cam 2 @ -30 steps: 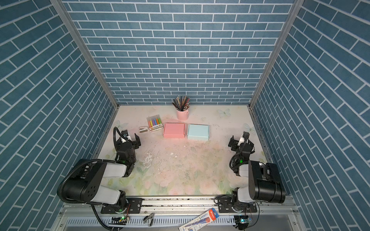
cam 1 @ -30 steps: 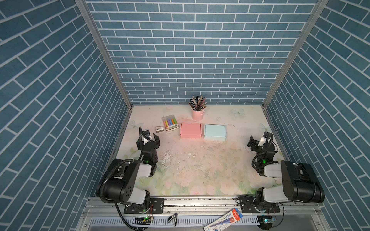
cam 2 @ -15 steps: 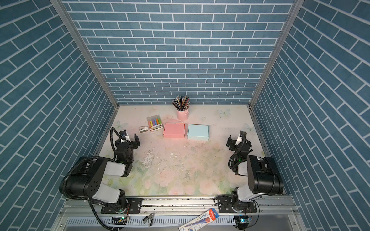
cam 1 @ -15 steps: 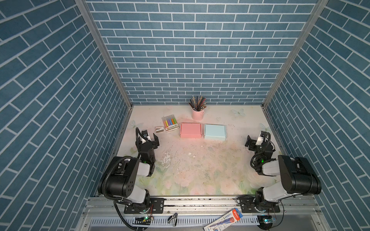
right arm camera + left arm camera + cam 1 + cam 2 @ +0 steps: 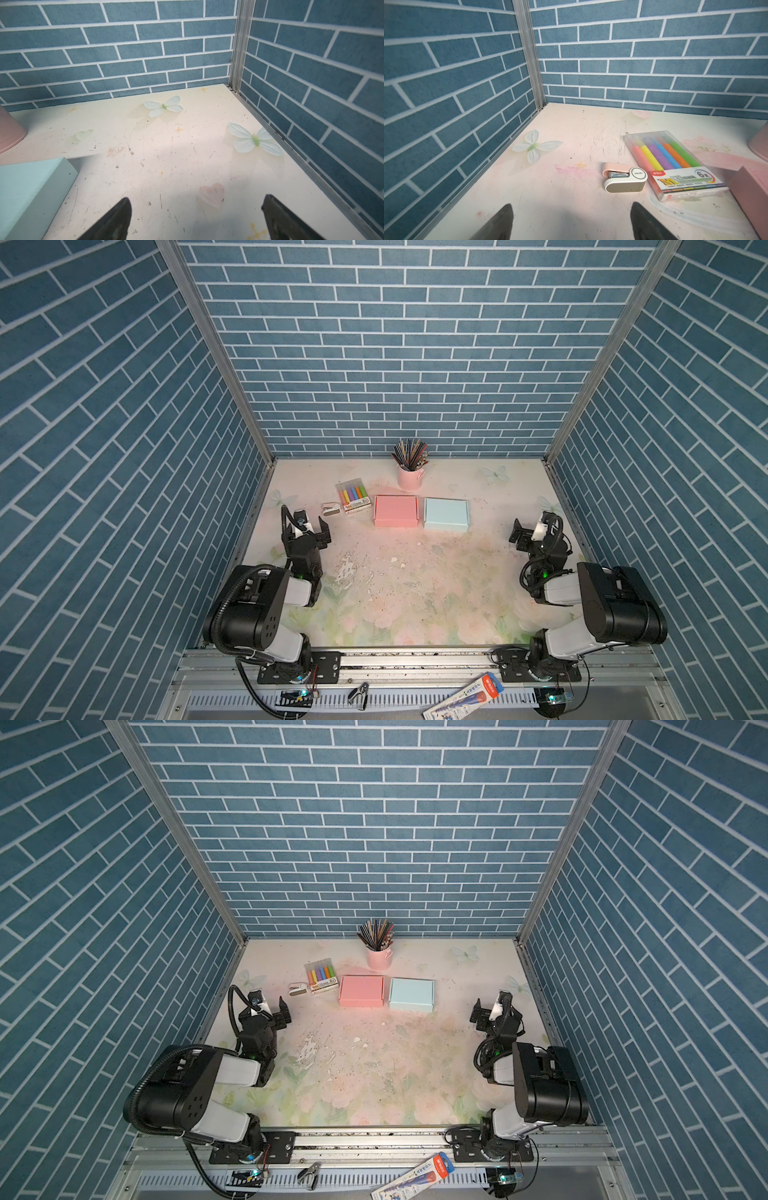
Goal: Fold the paper box
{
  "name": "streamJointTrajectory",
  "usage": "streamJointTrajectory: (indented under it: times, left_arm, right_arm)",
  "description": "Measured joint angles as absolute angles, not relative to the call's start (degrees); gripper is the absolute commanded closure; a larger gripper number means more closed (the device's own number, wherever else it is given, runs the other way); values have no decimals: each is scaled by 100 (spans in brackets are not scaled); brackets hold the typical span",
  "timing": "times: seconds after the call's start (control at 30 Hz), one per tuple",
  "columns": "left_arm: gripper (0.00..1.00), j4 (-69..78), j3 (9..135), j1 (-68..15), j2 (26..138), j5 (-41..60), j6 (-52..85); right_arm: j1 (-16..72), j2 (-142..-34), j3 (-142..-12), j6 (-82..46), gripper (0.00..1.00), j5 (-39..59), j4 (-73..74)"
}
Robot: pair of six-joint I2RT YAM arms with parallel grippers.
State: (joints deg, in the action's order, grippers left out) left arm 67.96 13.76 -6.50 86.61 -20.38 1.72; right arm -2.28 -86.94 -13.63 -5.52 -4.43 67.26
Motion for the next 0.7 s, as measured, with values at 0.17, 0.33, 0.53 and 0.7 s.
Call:
streamJointTrajectory:
  times: [0.17,0.33,0.53,0.7]
  left_arm:
    - [12,6799,1376,-650,8661,-2029,172]
    - [12,6799,1376,-650,8661,-2029,172]
    - [12,6796,1376,-650,8661,-2027,172]
    - [12,6796,1376,-624,8661,-1997,174]
  right_arm:
    - [-228,-8694,-1363,-552,2,-443,6740]
    - [-226,-8694,-1363,-552,2,-443,6751]
    - [-226,-8694,-1363,-552,2,-443,6777]
    - [-226,-8694,-1363,-550,2,-423,6775]
